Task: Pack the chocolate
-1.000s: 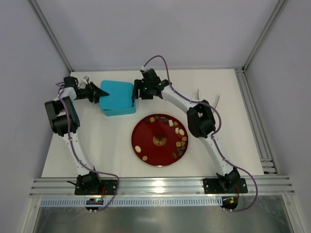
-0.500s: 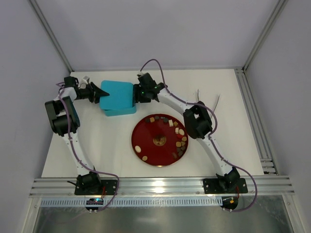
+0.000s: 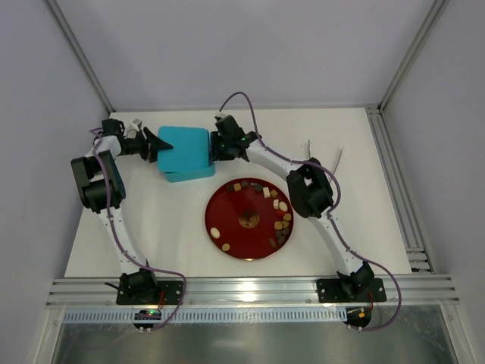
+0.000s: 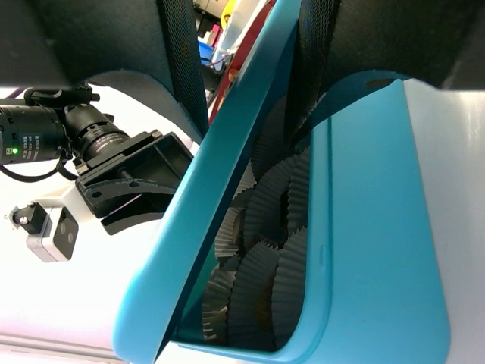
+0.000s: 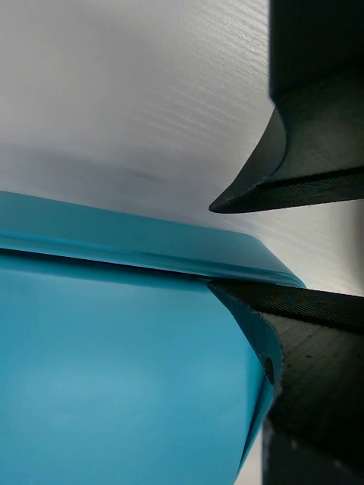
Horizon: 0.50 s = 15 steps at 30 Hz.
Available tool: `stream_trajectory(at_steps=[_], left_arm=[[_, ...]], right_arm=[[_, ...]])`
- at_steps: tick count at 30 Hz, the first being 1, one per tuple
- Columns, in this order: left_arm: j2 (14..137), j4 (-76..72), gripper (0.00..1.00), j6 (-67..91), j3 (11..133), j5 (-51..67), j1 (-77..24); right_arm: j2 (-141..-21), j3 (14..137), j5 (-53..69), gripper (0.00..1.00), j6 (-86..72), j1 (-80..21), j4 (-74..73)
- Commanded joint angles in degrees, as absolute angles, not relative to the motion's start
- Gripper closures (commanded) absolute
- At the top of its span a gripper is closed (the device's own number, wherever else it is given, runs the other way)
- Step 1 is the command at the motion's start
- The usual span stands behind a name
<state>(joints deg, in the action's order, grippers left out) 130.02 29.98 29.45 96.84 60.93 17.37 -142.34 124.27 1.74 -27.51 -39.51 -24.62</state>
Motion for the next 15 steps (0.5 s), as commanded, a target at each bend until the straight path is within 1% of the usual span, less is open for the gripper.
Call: stream_trajectory(at_steps=[1, 15], left_arm=[[128.5, 32.6, 0.54, 27.6, 95.4, 54.8, 17.9], [125.4, 33.7, 0.55, 27.1, 95.4, 54.5, 18.6]], right_arm=[[-138.3, 121.9, -1.8, 0.58, -25.9, -38.1, -25.9], [-136.1, 118.6, -2.3, 0.59, -26.7, -37.3, -24.5]])
